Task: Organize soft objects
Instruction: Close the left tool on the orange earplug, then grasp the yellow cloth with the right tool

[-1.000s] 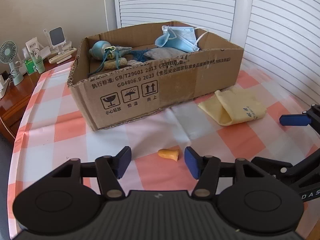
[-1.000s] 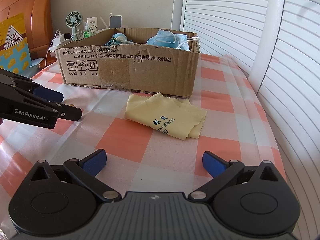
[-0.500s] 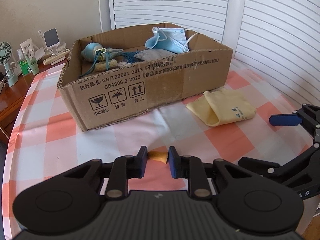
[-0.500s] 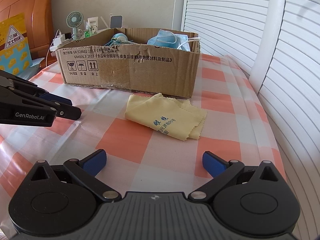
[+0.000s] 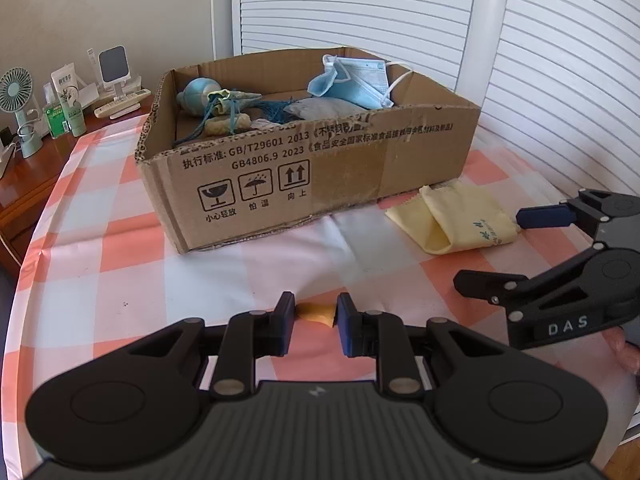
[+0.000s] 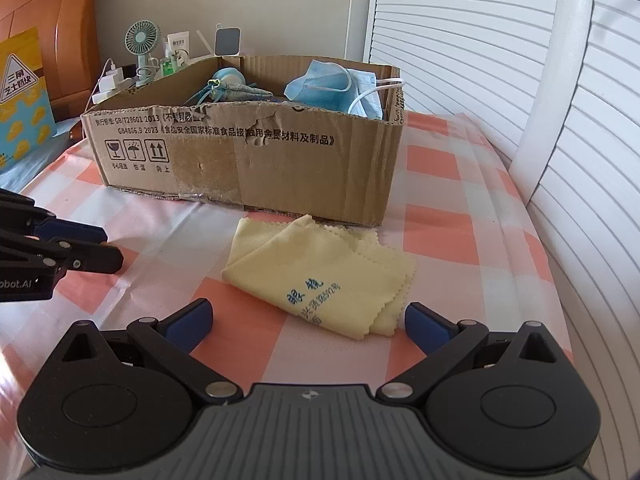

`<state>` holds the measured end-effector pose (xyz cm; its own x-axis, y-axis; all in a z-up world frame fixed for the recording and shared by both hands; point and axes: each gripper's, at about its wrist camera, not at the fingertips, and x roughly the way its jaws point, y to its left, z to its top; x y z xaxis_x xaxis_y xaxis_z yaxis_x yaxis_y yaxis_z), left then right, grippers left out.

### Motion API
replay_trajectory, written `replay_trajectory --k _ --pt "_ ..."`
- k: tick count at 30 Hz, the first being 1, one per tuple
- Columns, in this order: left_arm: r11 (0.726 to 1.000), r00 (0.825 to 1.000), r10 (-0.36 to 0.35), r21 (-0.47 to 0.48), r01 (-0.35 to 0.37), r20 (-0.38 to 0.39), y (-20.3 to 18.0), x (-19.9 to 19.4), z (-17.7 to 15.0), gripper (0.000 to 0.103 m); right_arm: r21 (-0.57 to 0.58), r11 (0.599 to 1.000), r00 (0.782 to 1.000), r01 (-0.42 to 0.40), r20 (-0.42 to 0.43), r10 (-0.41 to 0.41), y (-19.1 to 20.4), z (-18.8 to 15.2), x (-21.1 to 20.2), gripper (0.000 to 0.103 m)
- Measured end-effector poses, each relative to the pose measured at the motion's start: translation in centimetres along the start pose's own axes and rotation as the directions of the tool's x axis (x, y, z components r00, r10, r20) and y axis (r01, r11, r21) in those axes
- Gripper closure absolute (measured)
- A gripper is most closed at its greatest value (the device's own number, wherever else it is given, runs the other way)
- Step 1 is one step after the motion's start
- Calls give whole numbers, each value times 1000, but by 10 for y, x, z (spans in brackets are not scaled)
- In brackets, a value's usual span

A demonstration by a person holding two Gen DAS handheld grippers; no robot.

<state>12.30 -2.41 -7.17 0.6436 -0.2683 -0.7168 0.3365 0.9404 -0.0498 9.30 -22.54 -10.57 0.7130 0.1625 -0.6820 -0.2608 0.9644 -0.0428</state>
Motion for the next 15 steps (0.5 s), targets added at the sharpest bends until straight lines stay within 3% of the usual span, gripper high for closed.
replay_trajectory --k 9,15 --pt "1000 1000 -15 -10 15 6 4 1 1 82 -22 999 999 -30 11 30 2 20 21 0" --pt "1000 1000 -21 -12 21 8 6 2 2 82 -26 999 998 -46 31 47 7 24 17 34"
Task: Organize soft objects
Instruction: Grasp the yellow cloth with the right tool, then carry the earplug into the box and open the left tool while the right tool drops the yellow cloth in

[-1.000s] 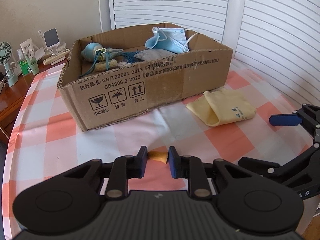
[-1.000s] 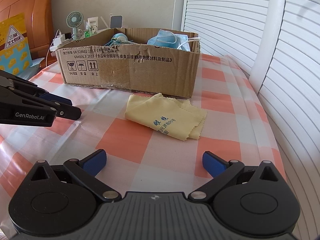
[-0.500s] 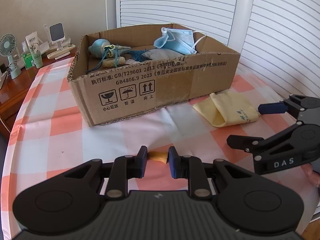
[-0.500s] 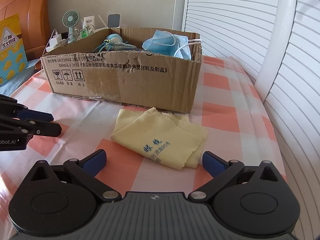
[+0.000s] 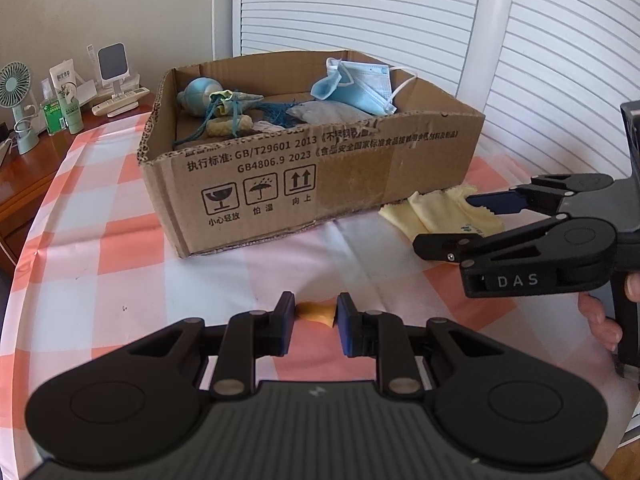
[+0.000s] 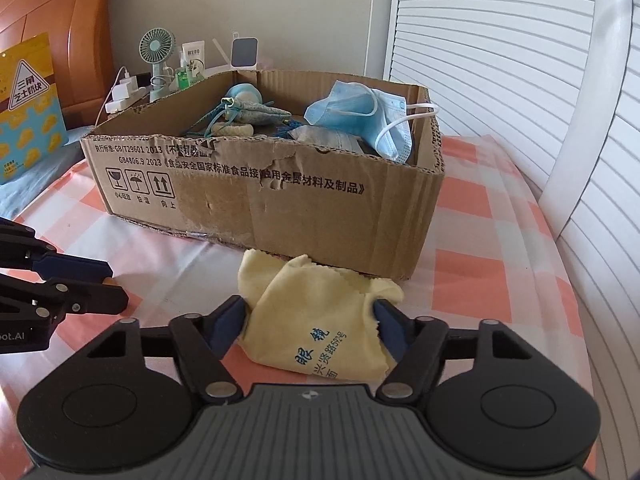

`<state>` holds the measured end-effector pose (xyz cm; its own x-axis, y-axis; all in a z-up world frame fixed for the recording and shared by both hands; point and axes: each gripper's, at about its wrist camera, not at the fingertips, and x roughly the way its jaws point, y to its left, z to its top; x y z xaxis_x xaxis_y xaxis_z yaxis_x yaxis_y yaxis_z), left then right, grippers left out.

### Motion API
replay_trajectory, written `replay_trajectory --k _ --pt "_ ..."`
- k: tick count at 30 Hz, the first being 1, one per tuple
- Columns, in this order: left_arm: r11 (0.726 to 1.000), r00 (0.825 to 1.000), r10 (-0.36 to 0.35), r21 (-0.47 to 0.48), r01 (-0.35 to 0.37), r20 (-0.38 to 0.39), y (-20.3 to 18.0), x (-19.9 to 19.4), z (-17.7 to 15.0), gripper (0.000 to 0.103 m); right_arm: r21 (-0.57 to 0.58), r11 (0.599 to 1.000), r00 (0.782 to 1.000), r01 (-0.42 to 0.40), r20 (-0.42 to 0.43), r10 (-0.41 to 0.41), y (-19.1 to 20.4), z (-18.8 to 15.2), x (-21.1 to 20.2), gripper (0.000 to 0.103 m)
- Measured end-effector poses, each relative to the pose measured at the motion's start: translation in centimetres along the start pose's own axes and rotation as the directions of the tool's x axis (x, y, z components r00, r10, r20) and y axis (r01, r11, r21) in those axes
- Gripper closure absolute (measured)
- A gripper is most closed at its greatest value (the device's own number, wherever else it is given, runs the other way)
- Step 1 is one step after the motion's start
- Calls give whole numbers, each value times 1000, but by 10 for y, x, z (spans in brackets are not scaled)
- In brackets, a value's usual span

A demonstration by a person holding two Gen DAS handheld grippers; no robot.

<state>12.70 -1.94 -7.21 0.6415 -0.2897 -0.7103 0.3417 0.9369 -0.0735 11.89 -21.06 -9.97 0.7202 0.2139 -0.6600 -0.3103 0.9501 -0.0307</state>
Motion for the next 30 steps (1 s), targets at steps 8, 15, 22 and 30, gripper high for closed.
replay_trajectory --k 8,15,22,30 --pt "1000 1000 -6 2 6 0 1 1 1 82 4 1000 1000 12 1 -12 0 -2 -9 80" --pt "1000 1000 -10 15 10 -11 1 -1 1 82 12 1000 1000 10 -2 -10 1 -9 -22 84" --pt "999 1000 -10 47 11 -9 1 -13 1 82 -7 1000 1000 -8 20 8 3 -11 -48 84" --pt "996 1000 -20 89 20 -3 -2 -37 2 82 -63 998 999 -21 45 24 10 -14 -77 84"
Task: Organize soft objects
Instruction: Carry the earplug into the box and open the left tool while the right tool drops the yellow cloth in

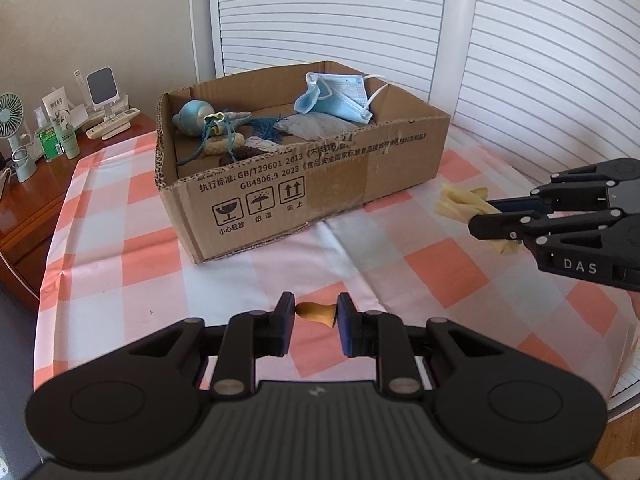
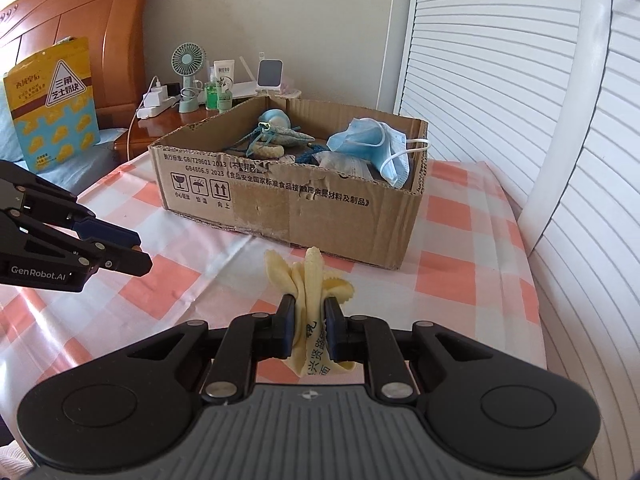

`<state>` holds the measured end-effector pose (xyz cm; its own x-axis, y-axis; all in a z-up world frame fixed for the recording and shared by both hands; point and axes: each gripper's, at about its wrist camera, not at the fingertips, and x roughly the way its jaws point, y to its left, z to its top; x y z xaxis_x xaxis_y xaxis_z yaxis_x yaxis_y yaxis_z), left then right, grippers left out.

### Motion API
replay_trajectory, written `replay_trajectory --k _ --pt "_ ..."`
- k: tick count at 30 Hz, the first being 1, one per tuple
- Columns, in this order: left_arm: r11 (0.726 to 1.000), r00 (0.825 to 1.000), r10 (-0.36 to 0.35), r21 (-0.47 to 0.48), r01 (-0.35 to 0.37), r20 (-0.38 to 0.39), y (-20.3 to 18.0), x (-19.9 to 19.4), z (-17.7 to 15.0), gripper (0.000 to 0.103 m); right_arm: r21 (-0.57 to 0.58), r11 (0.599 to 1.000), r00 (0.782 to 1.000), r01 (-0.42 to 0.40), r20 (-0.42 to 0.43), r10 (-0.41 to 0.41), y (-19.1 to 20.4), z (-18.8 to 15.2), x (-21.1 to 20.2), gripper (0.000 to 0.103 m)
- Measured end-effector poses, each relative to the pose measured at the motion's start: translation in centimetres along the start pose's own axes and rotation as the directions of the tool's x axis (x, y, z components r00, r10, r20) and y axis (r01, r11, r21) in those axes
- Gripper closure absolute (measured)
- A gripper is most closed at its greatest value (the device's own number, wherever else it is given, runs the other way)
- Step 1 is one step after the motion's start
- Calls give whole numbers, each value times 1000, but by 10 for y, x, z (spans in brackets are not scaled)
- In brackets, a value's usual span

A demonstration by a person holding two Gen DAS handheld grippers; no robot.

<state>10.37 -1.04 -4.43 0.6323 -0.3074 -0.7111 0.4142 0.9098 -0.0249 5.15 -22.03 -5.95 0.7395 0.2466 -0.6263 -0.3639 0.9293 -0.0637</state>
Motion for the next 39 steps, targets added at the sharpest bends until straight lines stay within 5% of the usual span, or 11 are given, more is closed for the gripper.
replay_trajectory --k 13,25,27,29,31,33,39 --pt "997 998 13 77 -17 56 -11 -32 29 82 -17 999 998 -45 51 46 1 7 -30 84" --pt "996 987 63 50 -71 149 15 -8 105 81 -37 999 994 -37 101 40 2 28 -39 84" --pt "995 984 90 27 -96 151 22 3 111 72 -39 999 993 -34 112 39 2 35 -39 84" --pt "993 979 115 17 -119 167 30 10 113 24 -39 999 992 -34 121 38 0 42 -38 84" --pt "986 966 161 -1 -164 201 35 10 110 3 -45 999 991 -32 129 37 -1 51 -35 84" --pt "976 942 217 -24 -218 254 39 3 103 2 -53 998 990 -28 137 35 -2 60 -31 84" --pt "973 936 231 -55 -225 265 45 -24 76 0 -44 998 988 -45 143 51 -7 100 -3 84"
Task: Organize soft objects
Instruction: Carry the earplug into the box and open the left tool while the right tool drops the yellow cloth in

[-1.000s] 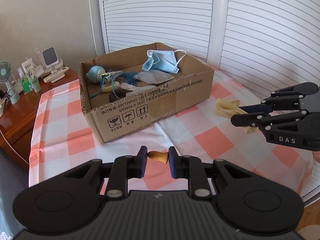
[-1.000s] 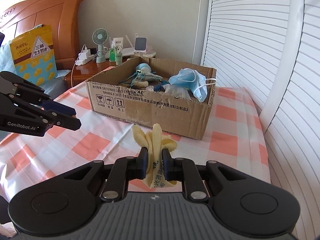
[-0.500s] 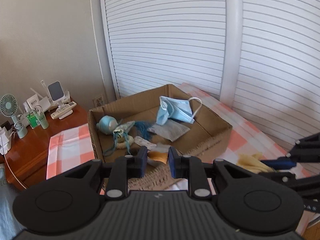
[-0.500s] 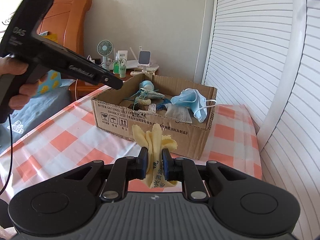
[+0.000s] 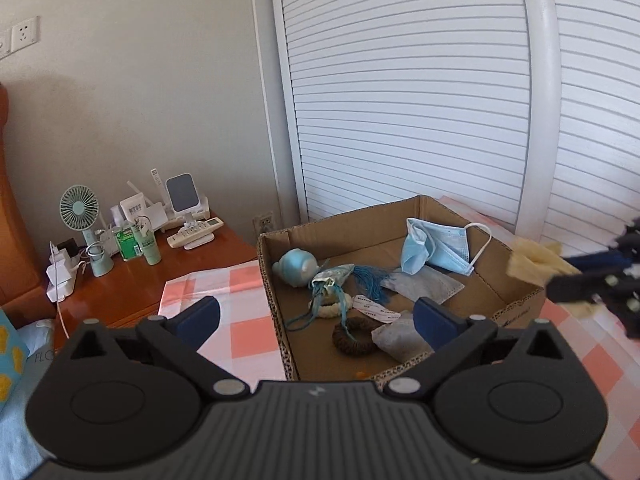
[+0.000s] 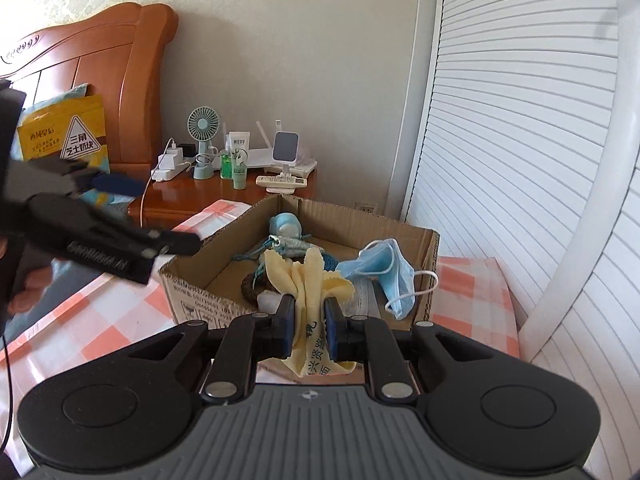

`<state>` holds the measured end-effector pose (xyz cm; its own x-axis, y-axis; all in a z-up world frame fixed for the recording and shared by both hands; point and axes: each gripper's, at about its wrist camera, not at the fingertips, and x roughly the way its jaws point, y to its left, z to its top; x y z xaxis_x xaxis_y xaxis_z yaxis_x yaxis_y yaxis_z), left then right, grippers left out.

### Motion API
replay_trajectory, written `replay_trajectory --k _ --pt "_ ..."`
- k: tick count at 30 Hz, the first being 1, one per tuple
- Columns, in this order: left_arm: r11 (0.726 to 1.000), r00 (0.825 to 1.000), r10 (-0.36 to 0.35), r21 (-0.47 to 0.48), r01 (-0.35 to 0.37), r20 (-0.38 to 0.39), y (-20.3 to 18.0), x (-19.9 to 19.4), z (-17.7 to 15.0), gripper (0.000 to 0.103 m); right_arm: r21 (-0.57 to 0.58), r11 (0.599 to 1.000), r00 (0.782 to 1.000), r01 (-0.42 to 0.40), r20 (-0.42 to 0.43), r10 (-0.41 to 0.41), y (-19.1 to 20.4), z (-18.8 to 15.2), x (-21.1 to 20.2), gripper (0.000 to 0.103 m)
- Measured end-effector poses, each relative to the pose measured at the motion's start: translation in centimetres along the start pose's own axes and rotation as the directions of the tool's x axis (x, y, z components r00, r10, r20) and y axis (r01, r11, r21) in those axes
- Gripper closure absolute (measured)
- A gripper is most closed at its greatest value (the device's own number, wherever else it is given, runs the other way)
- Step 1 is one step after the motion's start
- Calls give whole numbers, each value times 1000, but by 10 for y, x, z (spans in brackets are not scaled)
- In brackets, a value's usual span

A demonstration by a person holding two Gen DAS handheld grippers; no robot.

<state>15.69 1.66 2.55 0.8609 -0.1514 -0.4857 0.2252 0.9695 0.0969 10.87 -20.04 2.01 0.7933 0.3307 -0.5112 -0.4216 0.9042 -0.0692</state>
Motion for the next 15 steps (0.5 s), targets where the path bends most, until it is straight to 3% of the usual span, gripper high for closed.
replay_trajectory --k 9,11,12,13,15 --pt "999 999 25 -38 -26 -28 -7 -34 -46 1 54 999 998 6 -55 -3 -2 49 85 84" --pt "998 999 32 -51 -34 -41 -8 -35 -53 1 82 996 997 26 -72 -20 -4 54 102 79" --pt "998 998 32 -59 -35 -52 -8 -36 -56 1 97 995 996 36 -79 -29 -5 55 108 69" --pt "997 998 32 -67 -36 -61 -8 -36 -59 1 111 993 995 41 -99 -30 -6 53 114 47" --pt "996 997 31 -80 -37 -69 -5 -38 -60 1 132 990 993 43 -116 -28 -8 50 118 22"
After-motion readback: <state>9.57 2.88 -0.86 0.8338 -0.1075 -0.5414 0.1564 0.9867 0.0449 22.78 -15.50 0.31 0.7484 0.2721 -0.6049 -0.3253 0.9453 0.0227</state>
